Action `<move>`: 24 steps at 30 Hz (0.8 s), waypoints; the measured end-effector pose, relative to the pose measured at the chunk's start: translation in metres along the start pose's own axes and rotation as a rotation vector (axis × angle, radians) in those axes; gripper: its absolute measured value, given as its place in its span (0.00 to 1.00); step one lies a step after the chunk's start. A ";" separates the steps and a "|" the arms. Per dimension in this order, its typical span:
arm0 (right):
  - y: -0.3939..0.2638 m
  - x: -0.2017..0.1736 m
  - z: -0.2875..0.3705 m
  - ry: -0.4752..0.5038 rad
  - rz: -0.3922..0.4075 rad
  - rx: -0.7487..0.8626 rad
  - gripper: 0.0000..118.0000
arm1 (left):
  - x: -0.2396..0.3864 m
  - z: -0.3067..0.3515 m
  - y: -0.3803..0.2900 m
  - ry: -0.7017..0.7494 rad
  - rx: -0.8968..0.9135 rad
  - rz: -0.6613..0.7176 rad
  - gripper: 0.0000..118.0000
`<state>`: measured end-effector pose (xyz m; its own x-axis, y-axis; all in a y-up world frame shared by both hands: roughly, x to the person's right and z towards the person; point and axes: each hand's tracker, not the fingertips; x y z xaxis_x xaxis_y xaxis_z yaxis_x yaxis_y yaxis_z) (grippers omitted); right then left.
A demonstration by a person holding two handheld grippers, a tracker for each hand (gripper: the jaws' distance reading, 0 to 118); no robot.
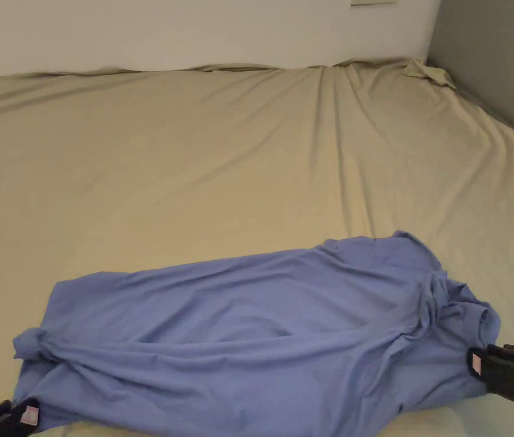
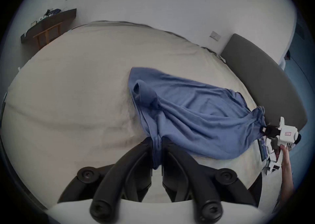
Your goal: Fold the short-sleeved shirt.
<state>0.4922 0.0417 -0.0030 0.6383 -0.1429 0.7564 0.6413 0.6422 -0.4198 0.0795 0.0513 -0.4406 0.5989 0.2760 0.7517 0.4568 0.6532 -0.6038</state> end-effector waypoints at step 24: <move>-0.103 -0.004 0.092 -0.034 0.127 -0.028 0.99 | -0.002 0.081 -0.113 0.064 0.000 0.004 0.73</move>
<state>0.3843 0.0453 0.0832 0.7005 -0.0358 0.7127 0.5681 0.6324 -0.5266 -0.0266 0.0336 -0.3524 0.6415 0.2333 0.7307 0.4539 0.6524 -0.6068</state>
